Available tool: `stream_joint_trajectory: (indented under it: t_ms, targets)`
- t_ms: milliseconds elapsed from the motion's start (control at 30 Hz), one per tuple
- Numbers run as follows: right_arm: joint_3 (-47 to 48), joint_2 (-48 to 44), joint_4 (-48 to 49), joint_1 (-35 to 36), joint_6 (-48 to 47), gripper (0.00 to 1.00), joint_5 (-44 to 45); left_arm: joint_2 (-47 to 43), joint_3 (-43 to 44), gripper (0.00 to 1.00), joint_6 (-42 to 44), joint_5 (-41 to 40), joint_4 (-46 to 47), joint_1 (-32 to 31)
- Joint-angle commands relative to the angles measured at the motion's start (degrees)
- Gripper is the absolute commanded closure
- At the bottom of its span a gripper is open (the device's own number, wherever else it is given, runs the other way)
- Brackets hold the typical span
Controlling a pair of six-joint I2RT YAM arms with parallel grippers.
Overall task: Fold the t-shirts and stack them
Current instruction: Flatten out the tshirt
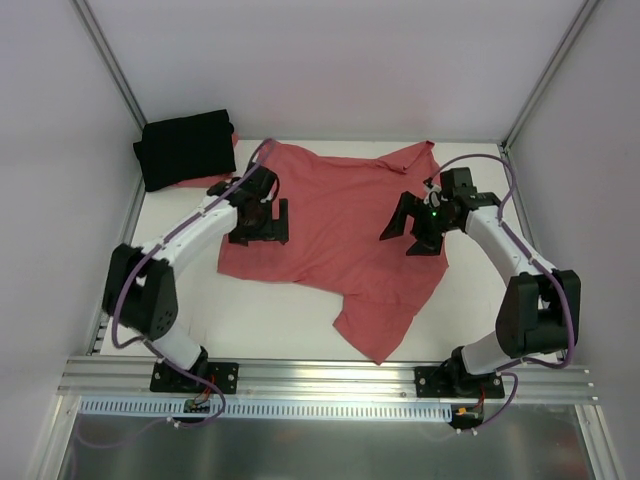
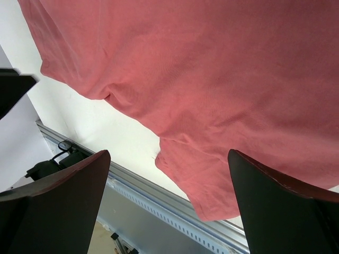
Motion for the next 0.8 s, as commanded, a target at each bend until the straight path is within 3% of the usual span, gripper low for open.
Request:
stream_joint_trajectory:
  t_ms: [0,267,467,767]
  targets:
    - [4.3,-1.7,-3.4,-1.0,-2.0,0.01,-1.2,7.6,-1.8,0.01,2.3,-2.9,5.1,0.1]
    - [5.7,-3.9,-7.1,-2.1,-2.0,0.01,-1.1,15.9,-0.6,0.01,0.5,-1.9,7.0,0.1]
    - [4.7,-5.0,-5.9,-2.4,-0.7,0.01,-2.2,17.2,-3.4,0.01,-0.4,-2.1,6.6,0.1]
    - [5.1,-5.9,-3.8,-3.8,1.2,0.01,-4.6,9.9,-17.9,0.01,-6.3,-0.7,6.7,-1.2]
